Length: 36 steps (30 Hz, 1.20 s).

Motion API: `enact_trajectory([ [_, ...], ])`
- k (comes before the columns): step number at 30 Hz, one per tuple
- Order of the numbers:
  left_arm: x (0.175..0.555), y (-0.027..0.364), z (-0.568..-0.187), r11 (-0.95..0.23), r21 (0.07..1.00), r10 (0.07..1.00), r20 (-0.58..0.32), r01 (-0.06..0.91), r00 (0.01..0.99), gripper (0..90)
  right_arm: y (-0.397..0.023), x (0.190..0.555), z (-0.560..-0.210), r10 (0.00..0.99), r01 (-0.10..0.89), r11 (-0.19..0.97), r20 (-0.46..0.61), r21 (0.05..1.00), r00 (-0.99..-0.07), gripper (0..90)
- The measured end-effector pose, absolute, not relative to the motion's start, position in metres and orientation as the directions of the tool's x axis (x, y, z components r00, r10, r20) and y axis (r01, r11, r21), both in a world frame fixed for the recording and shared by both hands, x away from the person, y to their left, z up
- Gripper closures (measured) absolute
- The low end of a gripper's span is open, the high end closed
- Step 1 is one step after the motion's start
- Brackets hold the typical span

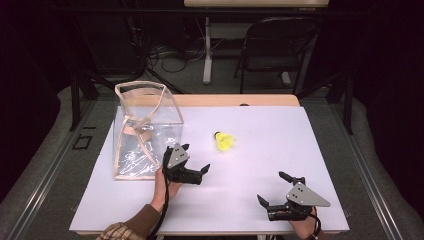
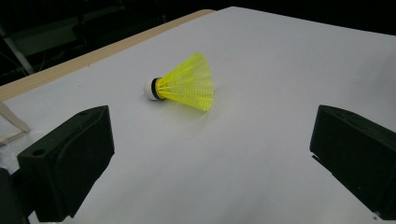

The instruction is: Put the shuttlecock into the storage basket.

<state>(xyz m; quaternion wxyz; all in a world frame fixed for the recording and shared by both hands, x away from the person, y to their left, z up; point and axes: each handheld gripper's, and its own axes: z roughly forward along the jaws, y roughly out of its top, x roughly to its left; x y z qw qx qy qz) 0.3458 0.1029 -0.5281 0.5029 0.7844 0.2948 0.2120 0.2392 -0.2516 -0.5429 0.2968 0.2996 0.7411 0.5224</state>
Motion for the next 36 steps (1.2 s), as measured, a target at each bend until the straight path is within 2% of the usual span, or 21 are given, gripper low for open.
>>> enact_trajectory([
  [36, 0.375, 0.053, -0.526, -0.376, 0.877, 0.676, 0.037, 0.3, 0.736, 0.0, -0.251, 0.24, -0.543, 0.758, 0.143, 0.278, -0.126, 0.95, -0.64, 0.0],
])
